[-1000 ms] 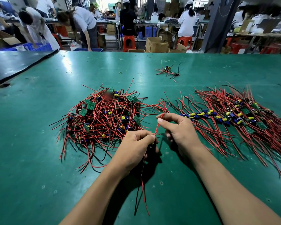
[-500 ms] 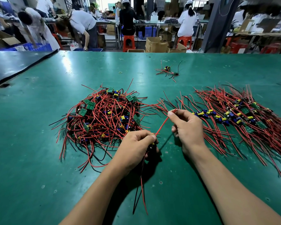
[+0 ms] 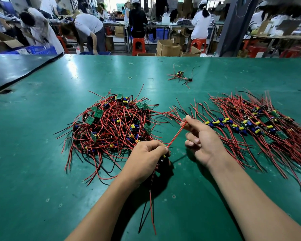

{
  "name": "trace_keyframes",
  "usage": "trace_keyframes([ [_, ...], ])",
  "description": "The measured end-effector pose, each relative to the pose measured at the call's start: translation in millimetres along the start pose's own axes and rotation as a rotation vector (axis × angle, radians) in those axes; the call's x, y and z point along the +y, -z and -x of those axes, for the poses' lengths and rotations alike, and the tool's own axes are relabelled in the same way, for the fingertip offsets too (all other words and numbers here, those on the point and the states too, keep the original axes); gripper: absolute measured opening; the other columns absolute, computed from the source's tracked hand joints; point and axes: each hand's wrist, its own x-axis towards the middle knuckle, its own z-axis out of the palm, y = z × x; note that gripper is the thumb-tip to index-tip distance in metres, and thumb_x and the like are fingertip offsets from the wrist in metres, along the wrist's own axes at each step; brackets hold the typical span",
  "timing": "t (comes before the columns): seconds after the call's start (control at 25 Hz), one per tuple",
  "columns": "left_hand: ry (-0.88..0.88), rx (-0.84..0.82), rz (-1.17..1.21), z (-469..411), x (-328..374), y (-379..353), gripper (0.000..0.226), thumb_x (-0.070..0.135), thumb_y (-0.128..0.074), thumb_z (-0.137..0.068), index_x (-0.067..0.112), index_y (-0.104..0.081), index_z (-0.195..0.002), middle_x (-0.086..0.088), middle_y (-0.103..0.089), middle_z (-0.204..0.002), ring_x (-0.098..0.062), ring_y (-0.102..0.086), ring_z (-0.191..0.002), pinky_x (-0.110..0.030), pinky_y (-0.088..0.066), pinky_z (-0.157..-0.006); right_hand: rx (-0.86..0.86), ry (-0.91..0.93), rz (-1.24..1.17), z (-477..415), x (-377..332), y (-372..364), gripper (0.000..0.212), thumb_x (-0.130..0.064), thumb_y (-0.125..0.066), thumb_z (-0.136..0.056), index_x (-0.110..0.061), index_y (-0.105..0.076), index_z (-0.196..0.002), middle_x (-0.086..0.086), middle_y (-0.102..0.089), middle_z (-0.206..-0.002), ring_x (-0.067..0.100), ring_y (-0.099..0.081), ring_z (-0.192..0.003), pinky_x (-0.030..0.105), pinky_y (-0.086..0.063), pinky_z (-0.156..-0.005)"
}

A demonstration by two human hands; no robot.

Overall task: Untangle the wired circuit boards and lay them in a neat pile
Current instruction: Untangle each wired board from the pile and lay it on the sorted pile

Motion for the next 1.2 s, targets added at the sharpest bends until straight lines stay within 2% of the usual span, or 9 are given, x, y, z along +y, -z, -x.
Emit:
trace_keyframes([
  [0.12, 0.012, 0.052, 0.077, -1.4, -0.6, -1.9, 0.022, 0.011, -0.055, -0.097, 0.001, -0.068, -0.083, -0.004, -0.069, -0.061, -0.015, -0.060, -0.055, -0.021, -0.047, -0.055, -0.109, 0.105, 0.268, 5.8, 8.4, -3.8, 0.027, -0.036, -0.074, -0.084, -0.013, -0.068, -0.095, 0.000, -0.071, -0.079, 0.005, -0.036, -0.038, 0.017, -0.033, -0.037],
  [0.24, -0.001, 0.083, 0.168, -2.2, -1.8, -3.3, 0.024, 0.008, -0.052, -0.098, -0.007, -0.067, -0.088, -0.014, -0.072, -0.070, -0.017, -0.066, -0.058, -0.021, -0.052, -0.053, -0.310, 0.026, 0.474, 16.8, 24.1, -8.3, 0.026, -0.036, -0.077, -0.084, -0.013, -0.074, -0.096, 0.005, -0.063, -0.063, 0.010, -0.044, -0.041, 0.017, -0.033, -0.038],
  [0.32, -0.005, 0.076, 0.186, -2.3, -2.4, -3.0, 0.023, 0.006, -0.053, -0.096, -0.007, -0.069, -0.087, -0.018, -0.073, -0.074, -0.019, -0.066, -0.060, -0.022, -0.054, -0.053, -0.306, 0.040, 0.547, 17.7, 28.4, -9.4, 0.019, -0.035, -0.072, -0.090, -0.017, -0.075, -0.094, 0.006, -0.056, -0.053, 0.011, -0.044, -0.040, 0.016, -0.031, -0.038],
  [0.44, -0.015, 0.042, 0.101, -2.5, -3.8, -2.9, 0.023, 0.008, -0.057, -0.092, 0.004, -0.072, -0.075, -0.010, -0.071, -0.065, -0.016, -0.058, -0.053, -0.020, -0.046, -0.049, -0.167, 0.112, 0.545, 10.4, 25.3, -6.4, 0.022, -0.037, -0.067, -0.094, -0.017, -0.076, -0.089, 0.001, -0.044, -0.046, 0.012, -0.034, -0.035, 0.015, -0.027, -0.040],
  [0.6, -0.016, 0.018, 0.025, -2.2, -6.6, -3.7, 0.021, 0.011, -0.060, -0.089, 0.004, -0.071, -0.073, -0.004, -0.068, -0.060, -0.014, -0.051, -0.051, -0.021, -0.039, -0.049, 0.037, 0.254, 0.398, 1.6, 17.2, -1.9, 0.026, -0.028, -0.066, -0.096, -0.009, -0.071, -0.079, -0.007, -0.053, -0.055, 0.006, -0.034, -0.034, 0.015, -0.024, -0.036],
  [0.68, -0.013, 0.005, 0.019, -2.4, -5.9, -3.1, 0.020, 0.011, -0.060, -0.088, 0.004, -0.072, -0.073, -0.004, -0.067, -0.060, -0.012, -0.051, -0.051, -0.021, -0.039, -0.049, 0.108, 0.227, 0.260, -0.9, 11.3, -0.7, 0.028, -0.027, -0.065, -0.096, -0.007, -0.068, -0.076, -0.004, -0.054, -0.061, 0.005, -0.032, -0.035, 0.016, -0.022, -0.034],
  [0.88, -0.011, -0.017, 0.038, -1.4, -3.8, -2.0, 0.018, 0.010, -0.061, -0.088, 0.003, -0.072, -0.076, -0.009, -0.071, -0.064, -0.016, -0.060, -0.058, -0.021, -0.047, -0.056, 0.104, 0.019, -0.034, -0.3, 3.1, -4.5, 0.039, -0.029, -0.059, -0.098, -0.010, -0.055, -0.065, -0.006, -0.036, -0.048, 0.004, -0.024, -0.030, 0.017, -0.017, -0.029],
  [1.08, 0.005, 0.116, 0.192, -2.0, -2.2, -3.4, 0.017, 0.012, -0.060, -0.093, 0.007, -0.072, -0.082, -0.013, -0.075, -0.076, -0.022, -0.061, -0.063, -0.027, -0.049, -0.058, 0.056, 0.064, 0.148, -0.1, 7.4, -2.7, 0.047, -0.049, -0.050, -0.100, -0.011, -0.070, -0.080, -0.008, -0.050, -0.054, 0.005, -0.029, -0.036, 0.018, -0.022, -0.033],
  [1.2, 0.014, 0.182, 0.411, -3.1, 2.8, -3.1, 0.014, 0.018, -0.058, -0.096, 0.008, -0.066, -0.091, -0.011, -0.076, -0.088, -0.020, -0.066, -0.065, -0.027, -0.053, -0.059, -0.069, 0.123, 0.410, 2.6, 13.6, -1.0, 0.036, -0.036, -0.054, -0.102, -0.013, -0.072, -0.081, -0.004, -0.055, -0.062, 0.008, -0.036, -0.038, 0.018, -0.028, -0.037],
])
